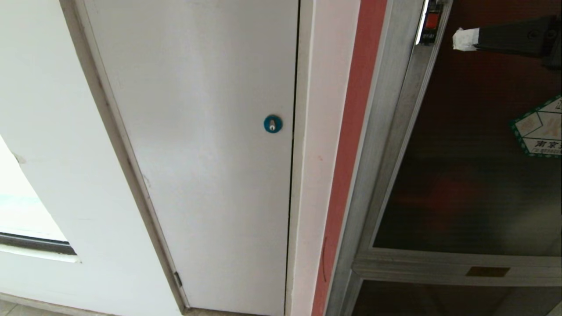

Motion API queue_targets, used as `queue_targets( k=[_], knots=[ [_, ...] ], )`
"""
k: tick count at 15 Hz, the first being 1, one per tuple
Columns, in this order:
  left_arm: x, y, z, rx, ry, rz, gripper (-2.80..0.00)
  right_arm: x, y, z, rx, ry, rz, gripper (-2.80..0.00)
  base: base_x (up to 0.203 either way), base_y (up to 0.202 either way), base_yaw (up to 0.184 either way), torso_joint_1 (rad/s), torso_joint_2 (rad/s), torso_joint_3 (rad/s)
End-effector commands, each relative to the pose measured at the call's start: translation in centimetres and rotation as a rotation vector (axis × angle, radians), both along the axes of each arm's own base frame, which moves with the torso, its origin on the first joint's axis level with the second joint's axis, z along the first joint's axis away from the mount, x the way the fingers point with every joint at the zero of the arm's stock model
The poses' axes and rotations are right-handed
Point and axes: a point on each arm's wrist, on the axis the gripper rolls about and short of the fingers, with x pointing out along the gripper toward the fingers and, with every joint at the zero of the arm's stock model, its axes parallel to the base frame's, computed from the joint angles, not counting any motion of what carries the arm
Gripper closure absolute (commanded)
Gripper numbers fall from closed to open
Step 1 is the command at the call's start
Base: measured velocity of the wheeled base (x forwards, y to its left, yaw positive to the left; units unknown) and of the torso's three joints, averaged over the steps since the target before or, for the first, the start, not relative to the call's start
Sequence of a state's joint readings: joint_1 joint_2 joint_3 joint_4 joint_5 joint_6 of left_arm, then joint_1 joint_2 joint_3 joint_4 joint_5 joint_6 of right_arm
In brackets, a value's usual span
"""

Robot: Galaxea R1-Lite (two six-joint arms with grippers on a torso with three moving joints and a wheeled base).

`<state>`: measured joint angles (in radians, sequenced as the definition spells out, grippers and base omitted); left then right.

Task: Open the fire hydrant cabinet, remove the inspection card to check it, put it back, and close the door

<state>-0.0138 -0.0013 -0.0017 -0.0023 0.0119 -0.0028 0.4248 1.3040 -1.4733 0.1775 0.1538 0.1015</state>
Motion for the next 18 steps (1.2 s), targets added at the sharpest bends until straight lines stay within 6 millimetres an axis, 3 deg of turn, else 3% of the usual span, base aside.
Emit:
queue_targets(
  k=[1,4,8,13,14,18],
  knots=[
    [0.0,0.0,0.0,0.0,0.001,0.0,0.0,-1.2,0.8,-0.4,0.03,-0.048,-0.058,0.0,0.0,0.0,0.0,0.0,0.0,0.0],
    [0.0,0.0,0.0,0.0,0.001,0.0,0.0,-1.5,3.1,-1.8,0.095,-0.161,-0.255,0.0,0.0,0.0,0.0,0.0,0.0,0.0],
    [0.0,0.0,0.0,0.0,0.001,0.0,0.0,-0.3,4.6,-2.5,0.146,-0.294,-0.465,0.0,0.0,0.0,0.0,0.0,0.0,0.0],
    [0.0,0.0,0.0,0.0,0.002,0.0,0.0,0.2,5.4,-4.8,0.066,-0.366,-0.503,0.0,0.0,0.0,0.0,0.0,0.0,0.0],
    [0.0,0.0,0.0,0.0,0.002,0.0,0.0,0.2,5.5,-5.0,0.065,-0.373,-0.501,-2.8,0.0,0.0,0.0,0.0,0.0,0.0],
    [0.0,0.0,0.0,0.0,0.002,0.0,0.0,0.7,5.9,-4.9,0.09,-0.416,-0.513,-2.8,0.0,0.0,0.0,0.0,0.0,0.0]
  ],
)
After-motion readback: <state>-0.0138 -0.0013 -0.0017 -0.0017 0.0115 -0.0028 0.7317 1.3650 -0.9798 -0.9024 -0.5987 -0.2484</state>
